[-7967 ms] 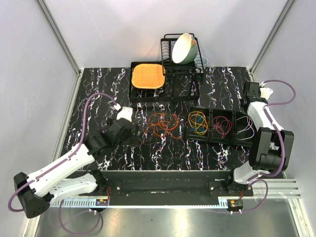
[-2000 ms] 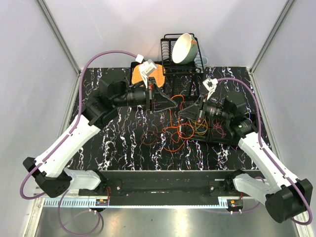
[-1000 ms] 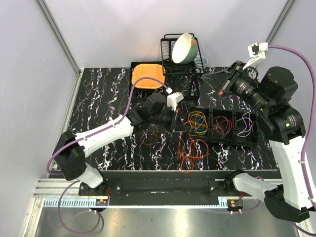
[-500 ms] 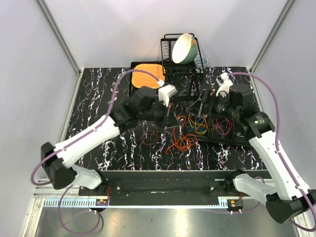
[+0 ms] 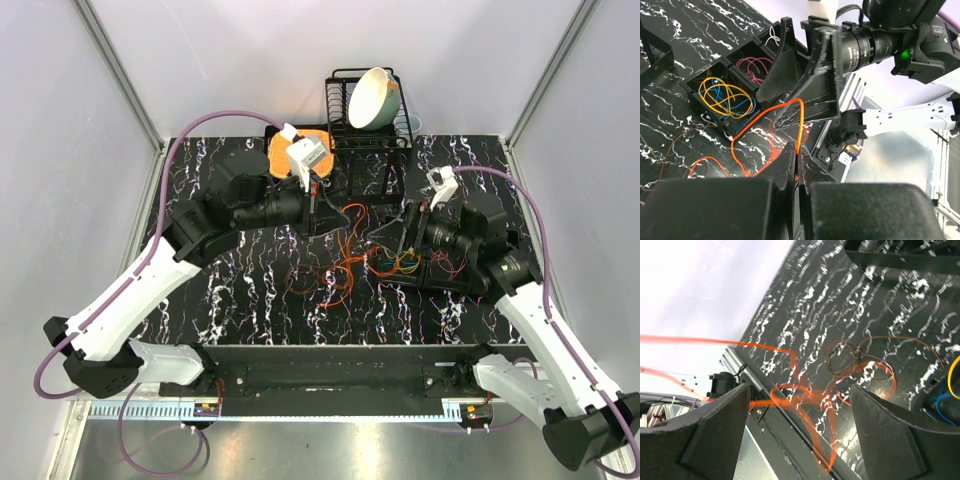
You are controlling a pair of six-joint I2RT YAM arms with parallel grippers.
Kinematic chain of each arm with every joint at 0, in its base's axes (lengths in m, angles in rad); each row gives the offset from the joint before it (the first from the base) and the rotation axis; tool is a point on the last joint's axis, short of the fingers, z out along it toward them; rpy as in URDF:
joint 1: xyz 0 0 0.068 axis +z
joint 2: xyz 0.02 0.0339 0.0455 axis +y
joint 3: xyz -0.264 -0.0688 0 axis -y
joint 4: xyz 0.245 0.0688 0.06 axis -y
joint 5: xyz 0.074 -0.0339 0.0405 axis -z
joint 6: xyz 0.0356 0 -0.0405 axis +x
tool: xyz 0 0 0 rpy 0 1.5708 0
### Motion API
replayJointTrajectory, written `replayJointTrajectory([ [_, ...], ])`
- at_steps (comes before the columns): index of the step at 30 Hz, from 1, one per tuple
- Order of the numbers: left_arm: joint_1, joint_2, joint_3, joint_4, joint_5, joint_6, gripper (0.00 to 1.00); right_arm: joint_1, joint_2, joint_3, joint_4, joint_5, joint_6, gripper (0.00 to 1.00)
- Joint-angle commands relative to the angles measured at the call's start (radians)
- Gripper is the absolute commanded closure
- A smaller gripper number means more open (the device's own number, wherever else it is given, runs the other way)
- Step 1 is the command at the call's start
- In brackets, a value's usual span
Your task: Untangle the cables
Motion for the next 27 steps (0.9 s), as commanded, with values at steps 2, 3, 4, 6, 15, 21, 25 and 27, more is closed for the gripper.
replayJointTrajectory([
  [2,0.012,0.007,0.081,-0.037,-0.013,0.026,1.00,0.000,-0.112,-0.121,0.287,-0.057,0.043,0.14],
  [3,0.012,0.008,0.094,-0.040,-0.010,0.026,1.00,0.001,-0.135,-0.133,0.325,-0.057,0.046,0.15],
  [4,0.013,0.010,0.101,-0.040,-0.005,0.026,1.00,0.001,-0.139,-0.150,0.336,-0.061,0.045,0.15],
  [6,0.012,0.015,0.117,-0.041,0.004,0.024,1.00,0.001,-0.126,-0.158,0.373,-0.103,0.041,0.14],
  [15,0.012,0.047,0.167,-0.041,0.039,0.017,1.00,0.001,-0.011,-0.176,0.442,-0.144,0.043,0.16],
  [21,0.012,0.059,0.182,-0.041,0.041,0.017,1.00,0.001,0.051,-0.175,0.500,-0.161,0.055,0.26],
  [25,0.012,0.062,0.179,-0.041,0.039,0.020,1.00,0.001,0.084,-0.176,0.520,-0.161,0.058,0.36],
  [27,0.012,0.062,0.180,-0.040,0.041,0.023,1.00,0.001,0.106,-0.186,0.548,-0.167,0.072,0.39],
])
